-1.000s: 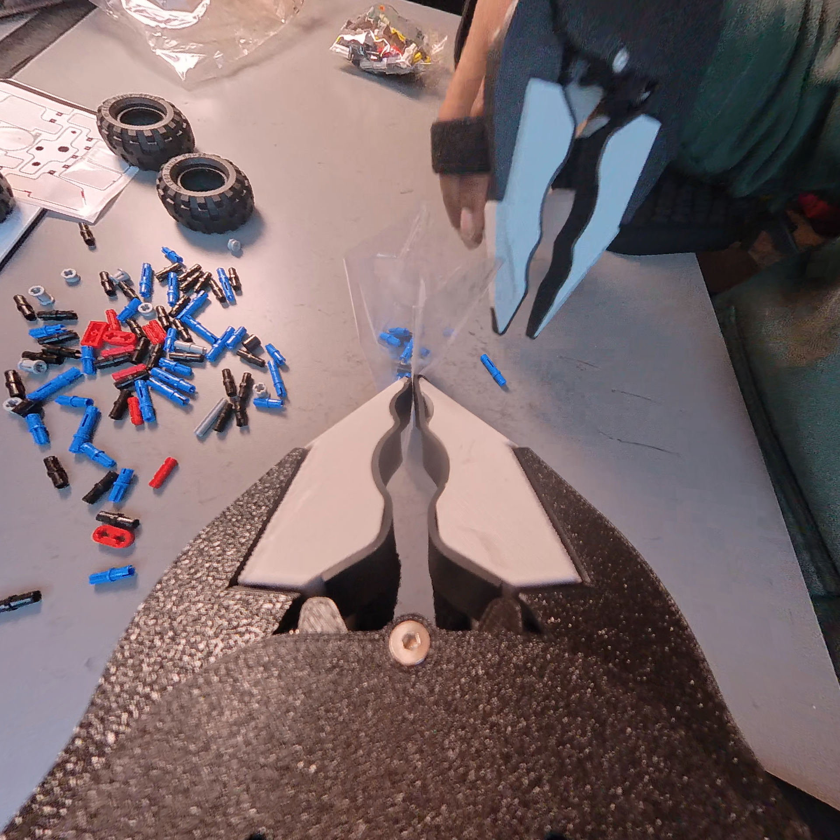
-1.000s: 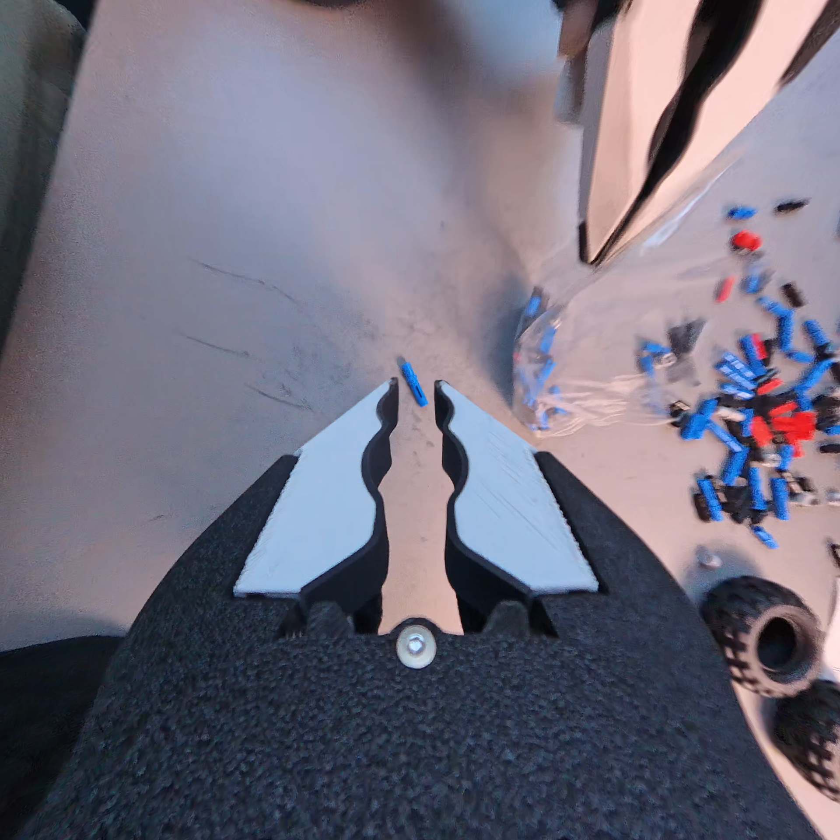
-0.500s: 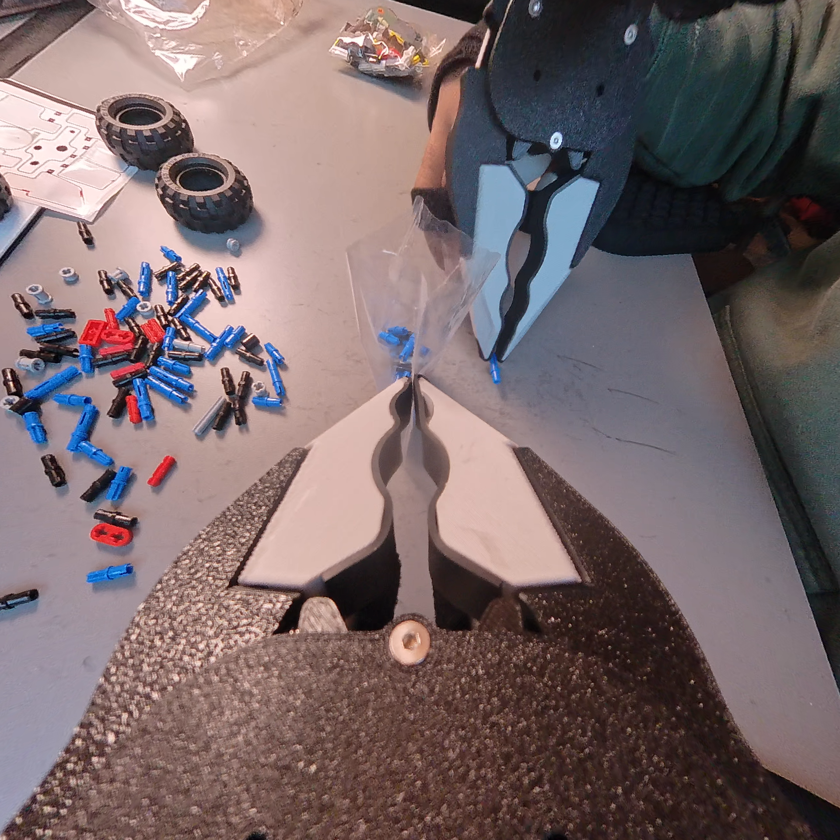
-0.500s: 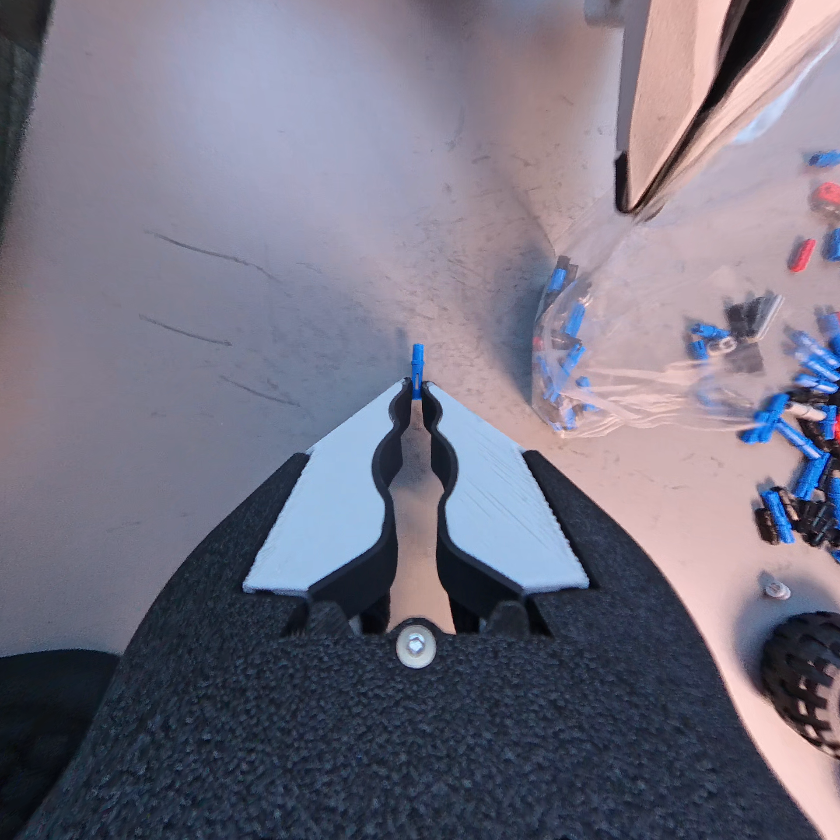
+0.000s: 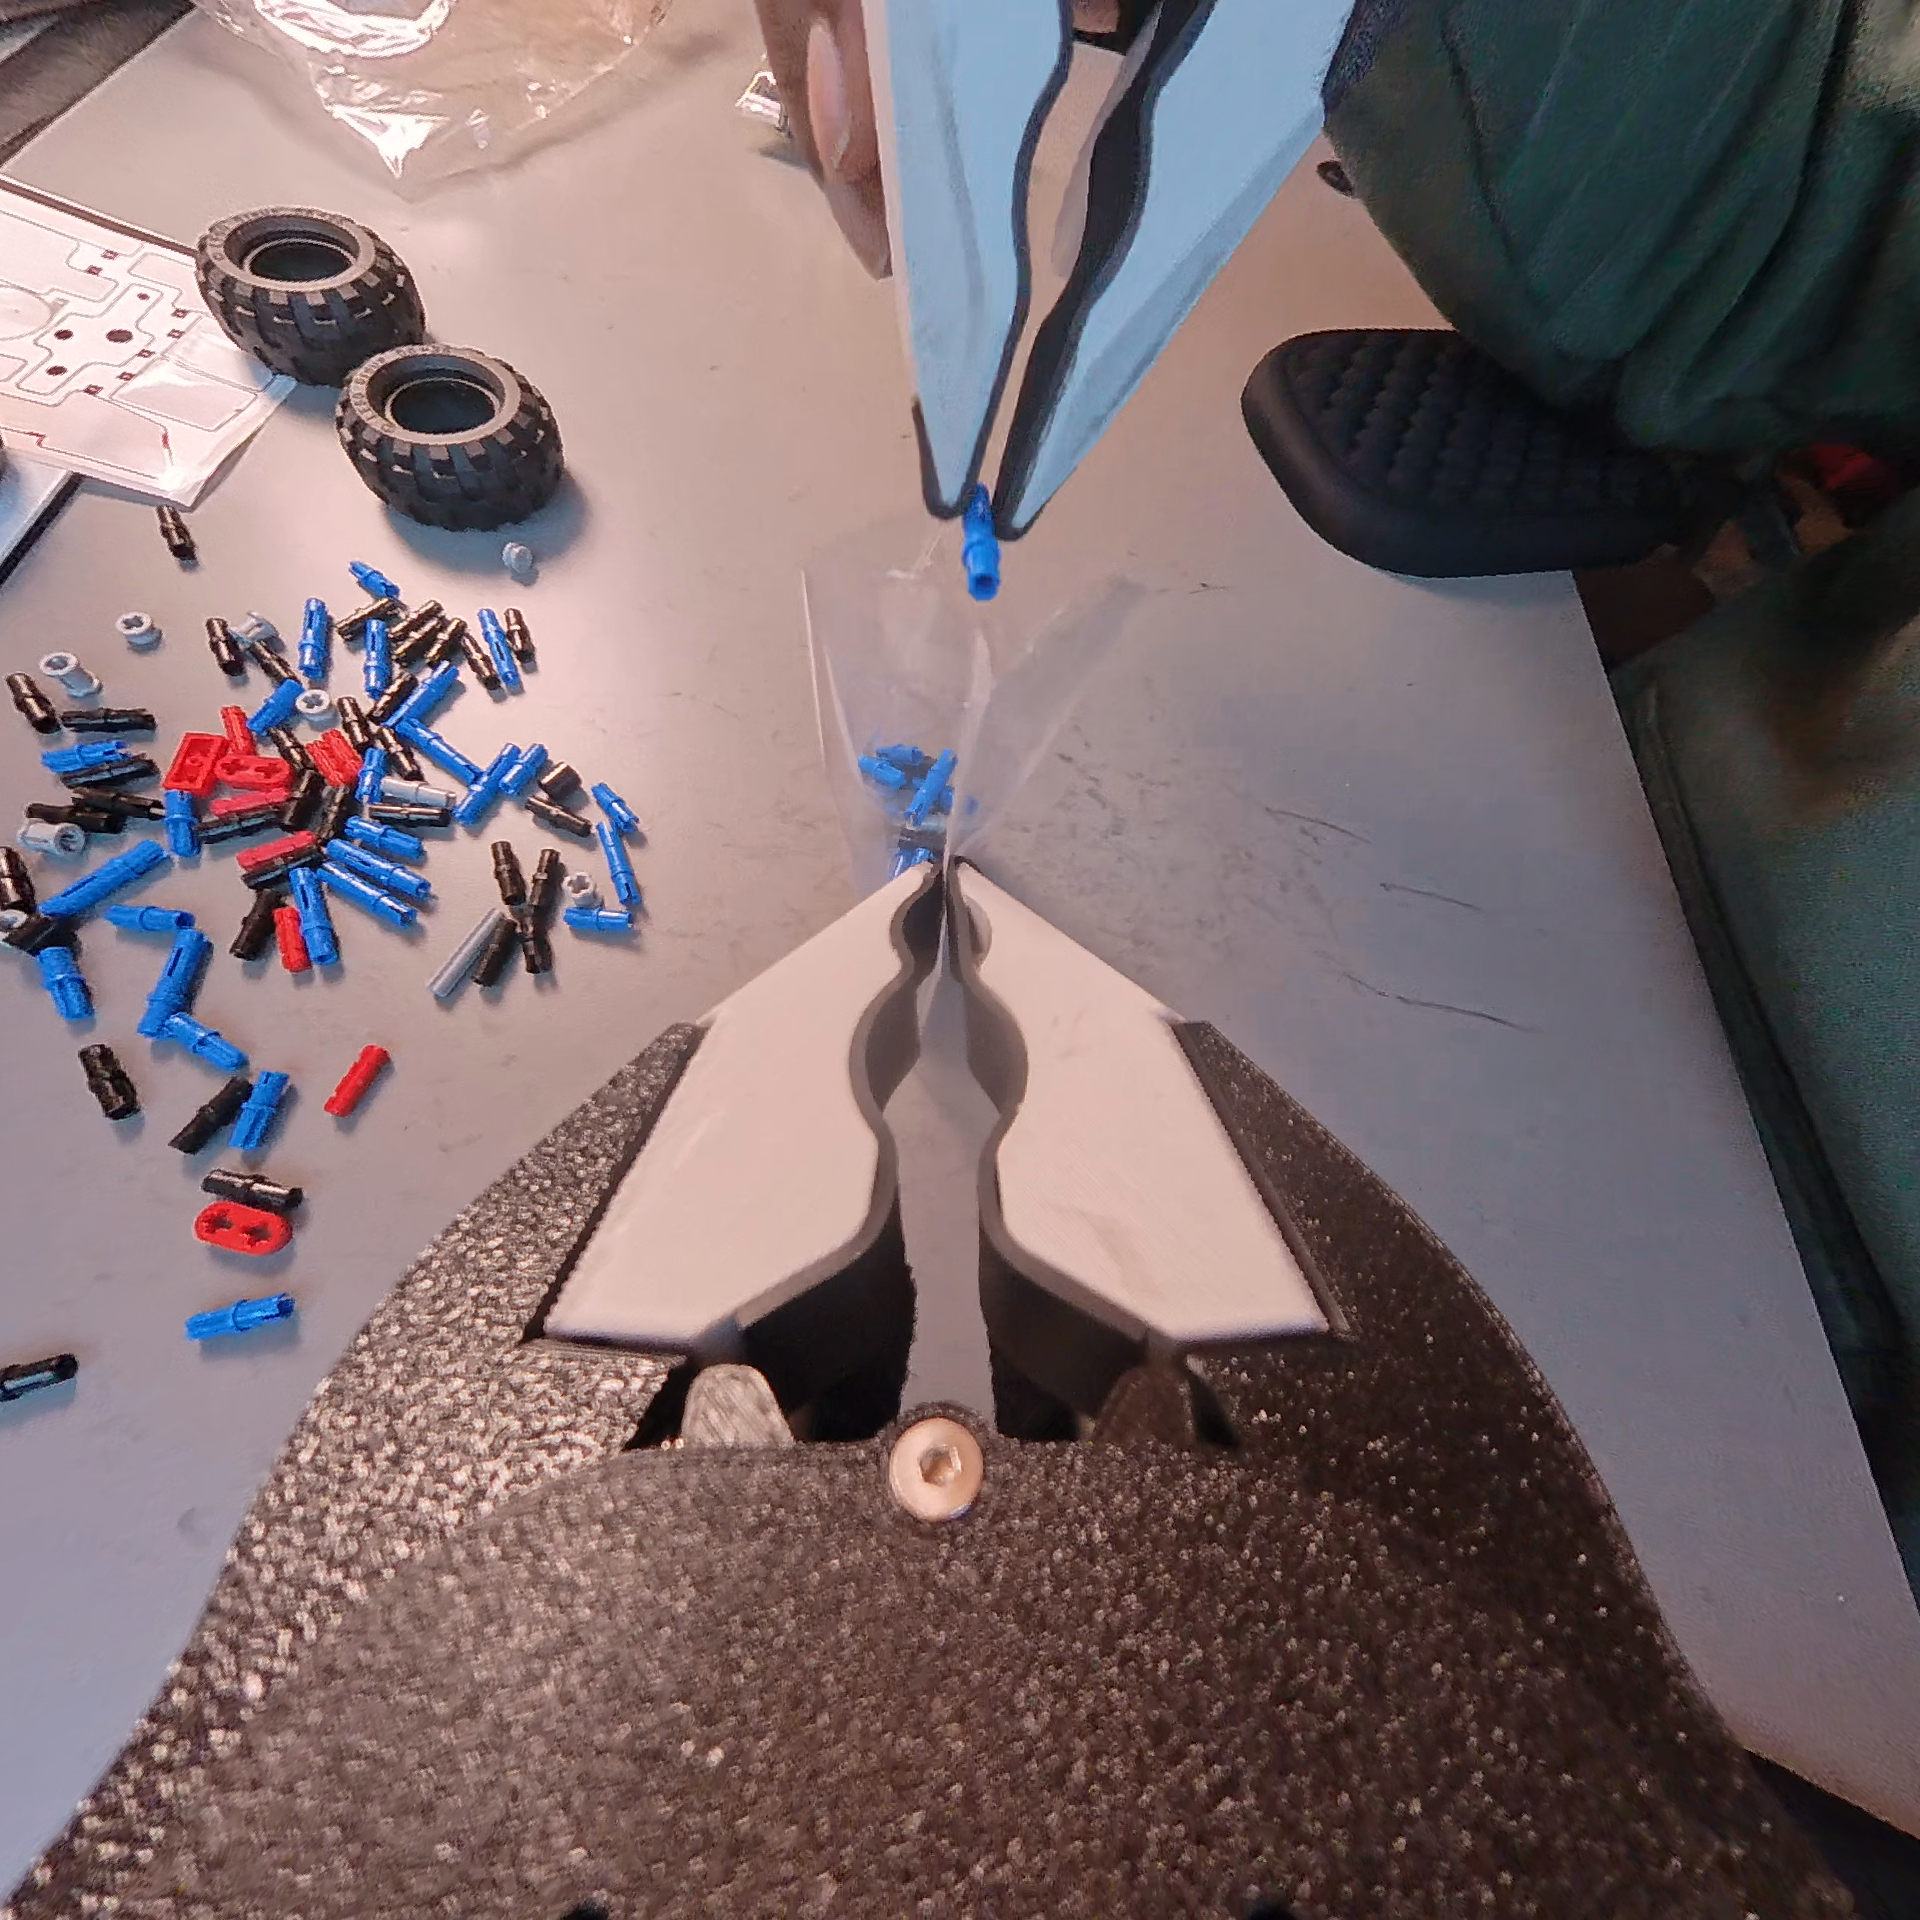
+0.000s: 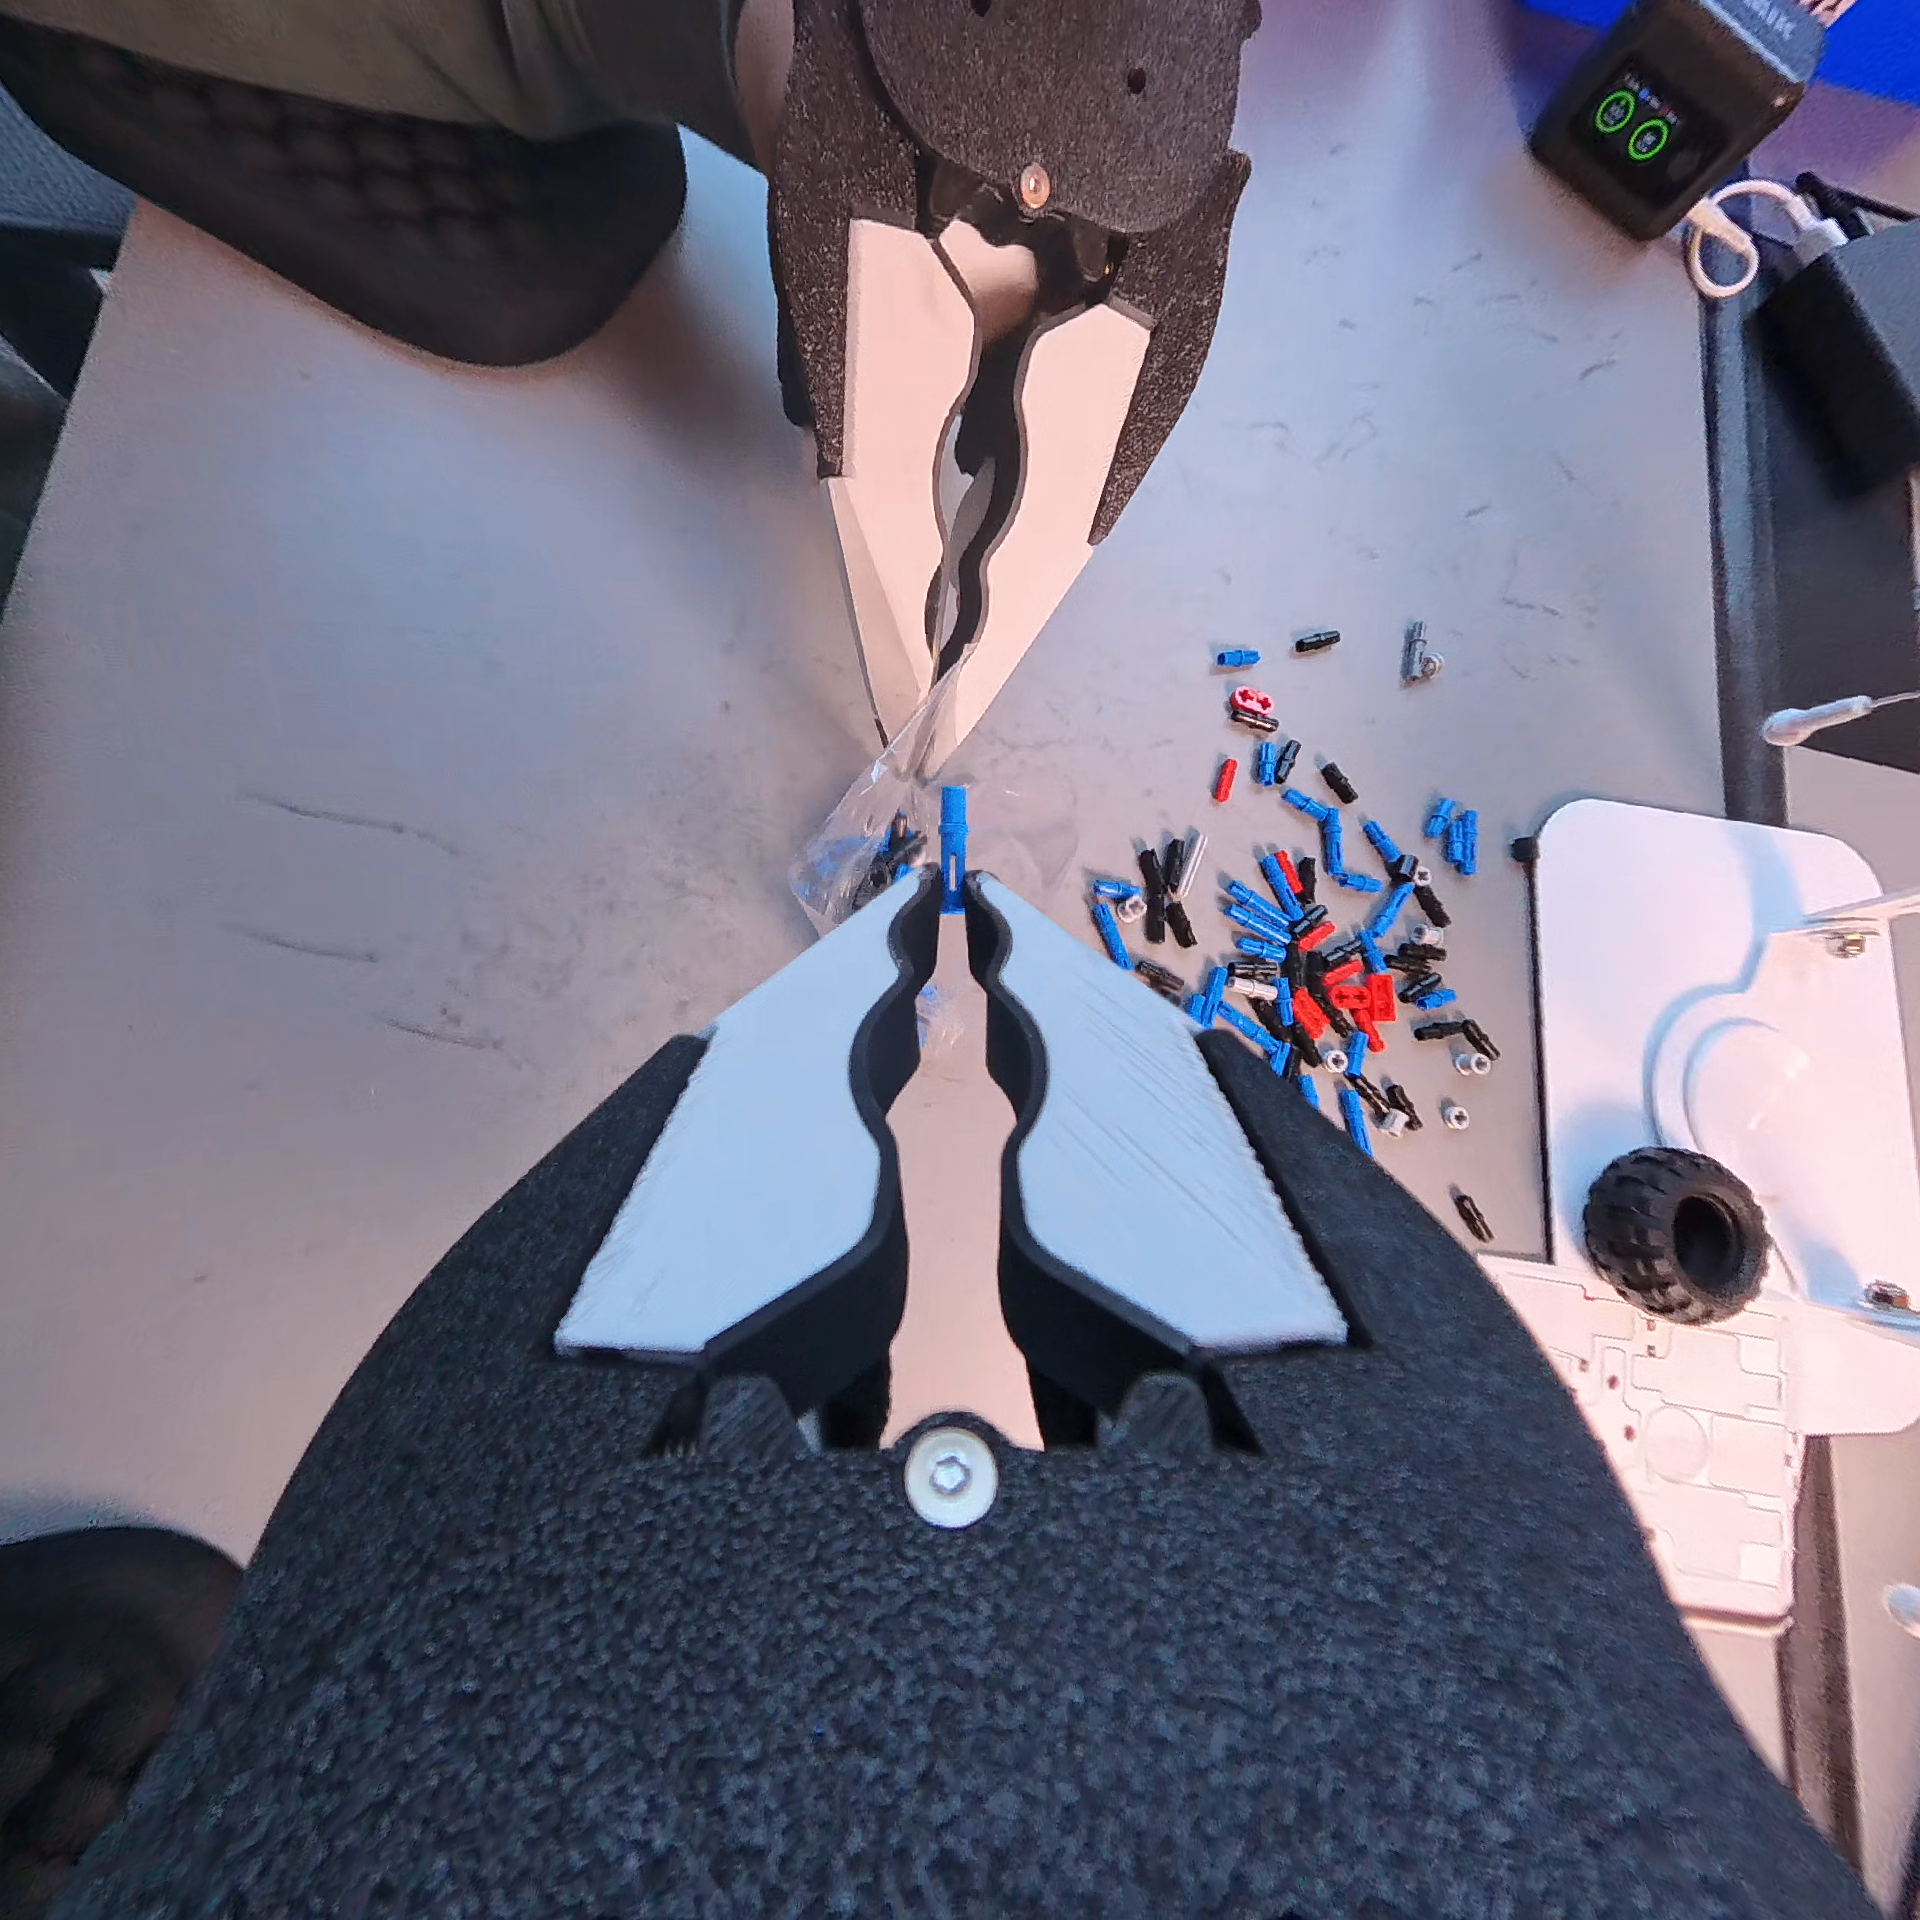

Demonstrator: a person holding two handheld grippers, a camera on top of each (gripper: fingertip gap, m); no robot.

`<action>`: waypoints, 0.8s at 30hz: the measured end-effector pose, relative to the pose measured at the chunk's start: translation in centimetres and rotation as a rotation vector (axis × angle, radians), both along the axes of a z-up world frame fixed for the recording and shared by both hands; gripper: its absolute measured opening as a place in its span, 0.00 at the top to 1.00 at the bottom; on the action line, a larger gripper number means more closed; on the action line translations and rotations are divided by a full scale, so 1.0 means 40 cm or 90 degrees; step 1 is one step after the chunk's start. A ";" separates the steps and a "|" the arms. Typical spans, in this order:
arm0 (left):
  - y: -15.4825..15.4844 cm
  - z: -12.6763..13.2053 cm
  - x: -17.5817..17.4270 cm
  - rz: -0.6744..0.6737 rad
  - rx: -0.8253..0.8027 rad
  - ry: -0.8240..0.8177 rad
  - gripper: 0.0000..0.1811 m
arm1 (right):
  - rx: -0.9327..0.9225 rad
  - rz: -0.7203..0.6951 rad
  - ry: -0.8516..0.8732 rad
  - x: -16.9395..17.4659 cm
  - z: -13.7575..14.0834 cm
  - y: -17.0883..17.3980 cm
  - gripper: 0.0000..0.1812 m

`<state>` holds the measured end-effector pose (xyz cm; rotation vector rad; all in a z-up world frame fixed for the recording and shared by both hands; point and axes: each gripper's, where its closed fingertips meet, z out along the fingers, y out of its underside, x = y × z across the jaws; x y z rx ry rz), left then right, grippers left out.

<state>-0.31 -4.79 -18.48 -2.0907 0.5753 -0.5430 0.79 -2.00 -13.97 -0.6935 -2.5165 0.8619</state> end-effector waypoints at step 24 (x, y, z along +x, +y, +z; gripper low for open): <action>-0.072 0.001 -0.020 0.009 0.000 -0.016 1.00 | 0.021 -0.004 -0.112 -0.141 -0.252 0.119 0.97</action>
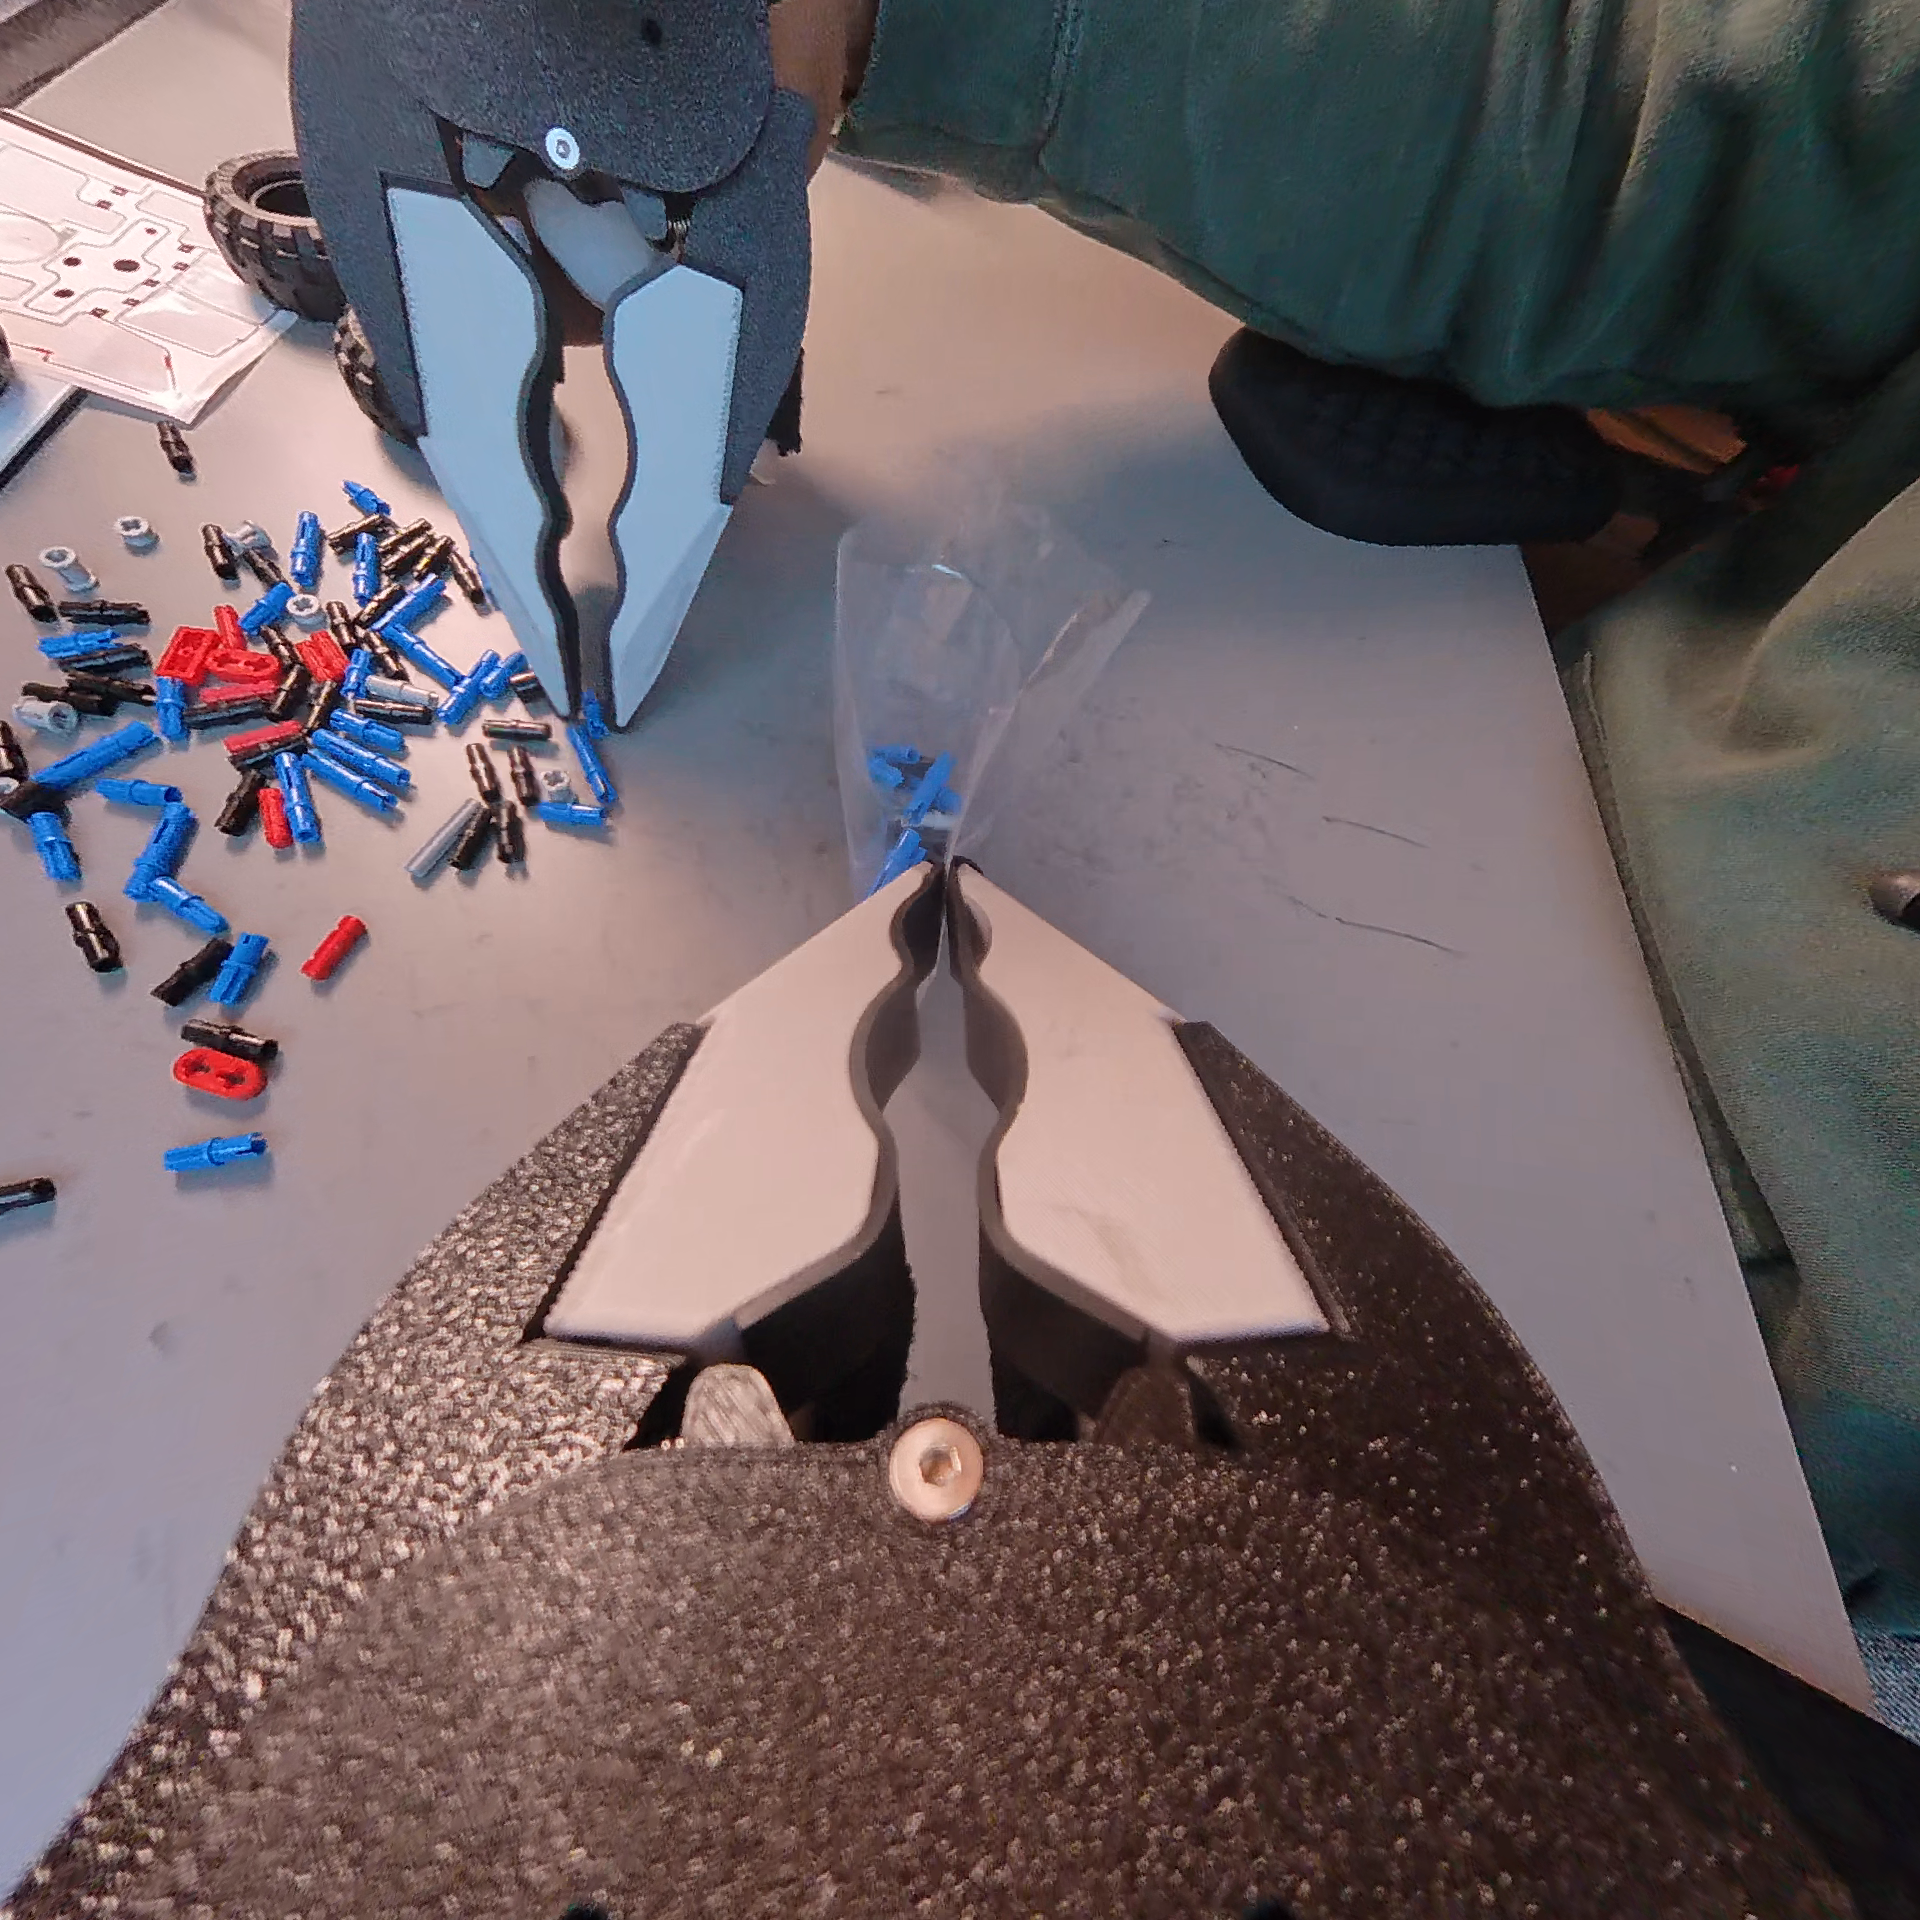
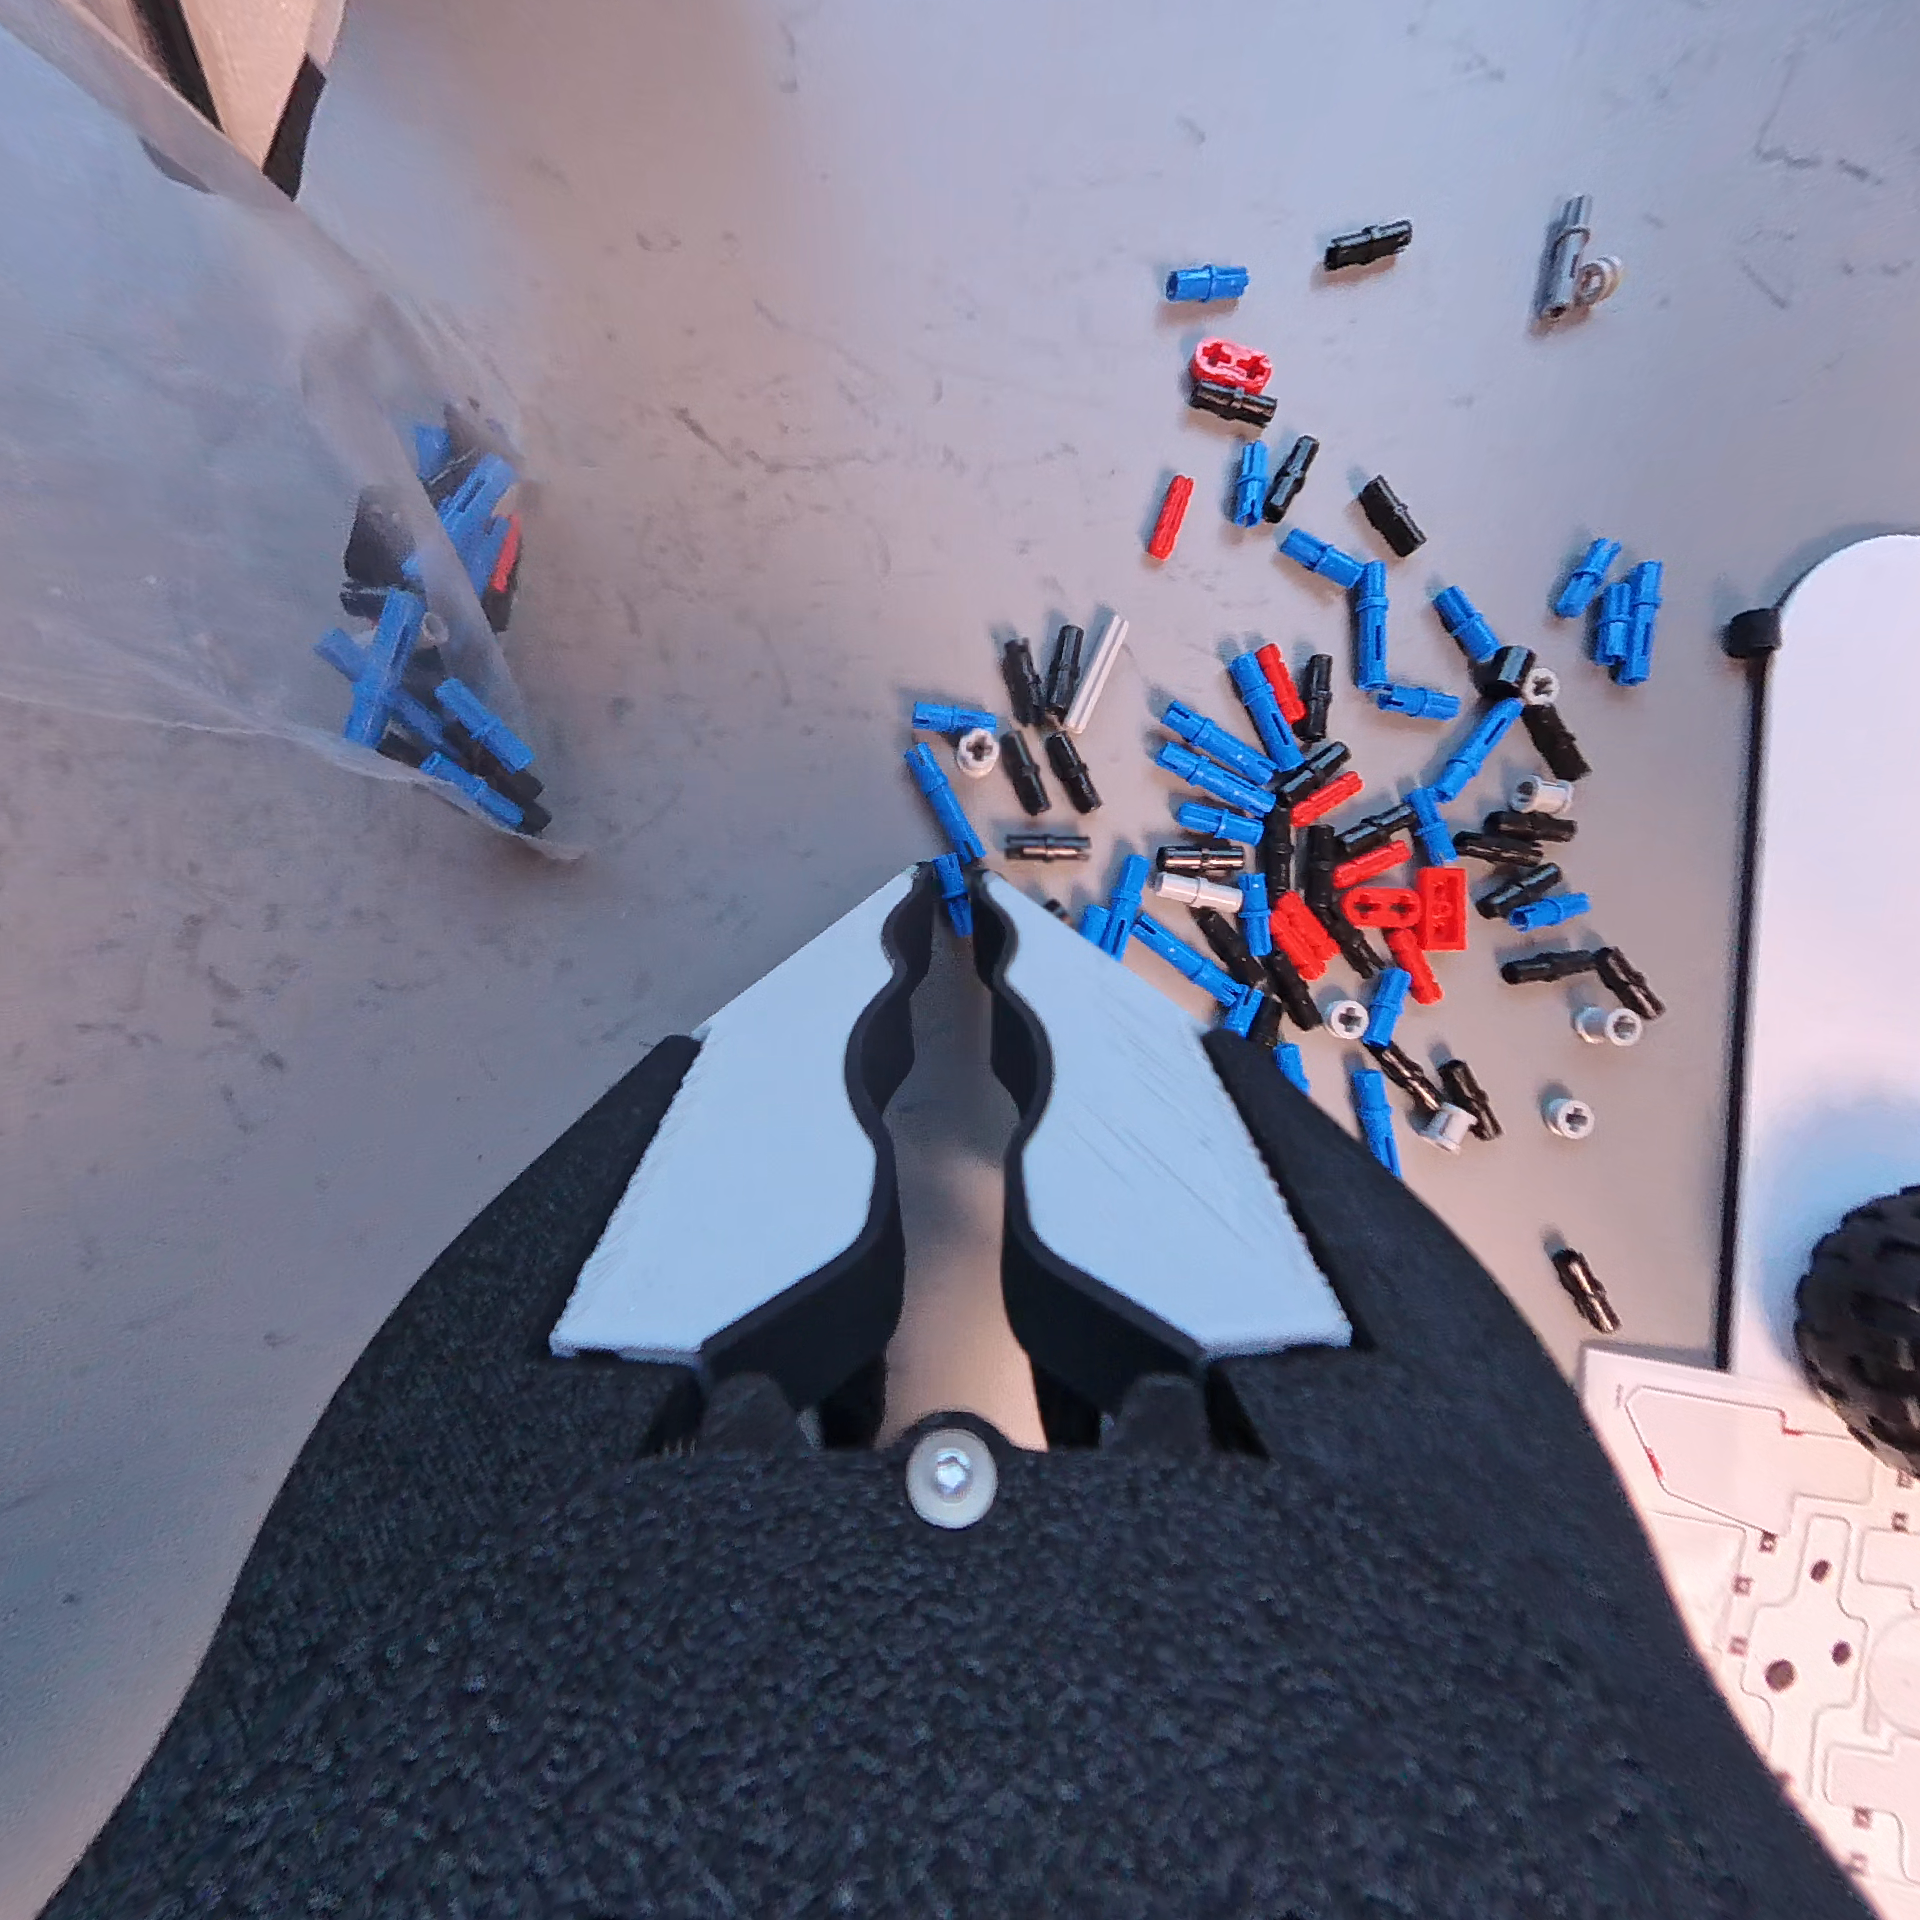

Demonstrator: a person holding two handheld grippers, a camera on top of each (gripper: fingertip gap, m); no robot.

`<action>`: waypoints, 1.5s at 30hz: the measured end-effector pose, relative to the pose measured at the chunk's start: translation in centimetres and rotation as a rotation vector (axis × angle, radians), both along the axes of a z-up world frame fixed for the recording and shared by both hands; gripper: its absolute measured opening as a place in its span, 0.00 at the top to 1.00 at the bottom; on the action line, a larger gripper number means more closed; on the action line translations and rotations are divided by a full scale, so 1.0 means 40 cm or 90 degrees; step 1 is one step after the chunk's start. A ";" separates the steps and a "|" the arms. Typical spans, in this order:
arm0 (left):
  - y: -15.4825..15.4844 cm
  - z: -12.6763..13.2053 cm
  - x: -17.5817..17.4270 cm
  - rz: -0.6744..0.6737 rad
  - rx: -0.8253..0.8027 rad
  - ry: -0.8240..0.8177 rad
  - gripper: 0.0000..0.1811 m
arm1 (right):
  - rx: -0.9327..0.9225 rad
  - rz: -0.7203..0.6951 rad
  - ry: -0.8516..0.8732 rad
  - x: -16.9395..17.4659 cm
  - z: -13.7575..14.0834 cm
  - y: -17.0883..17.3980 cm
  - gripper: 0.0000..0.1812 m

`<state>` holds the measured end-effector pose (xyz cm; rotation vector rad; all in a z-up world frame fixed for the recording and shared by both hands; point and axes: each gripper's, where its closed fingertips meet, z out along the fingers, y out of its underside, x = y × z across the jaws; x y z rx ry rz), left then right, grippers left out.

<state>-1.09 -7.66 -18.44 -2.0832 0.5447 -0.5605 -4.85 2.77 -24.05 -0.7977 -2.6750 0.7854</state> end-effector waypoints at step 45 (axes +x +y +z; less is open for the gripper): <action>-0.002 -0.001 -0.030 0.079 0.055 0.040 1.00 | -0.119 0.007 0.062 -0.018 0.141 -0.063 0.98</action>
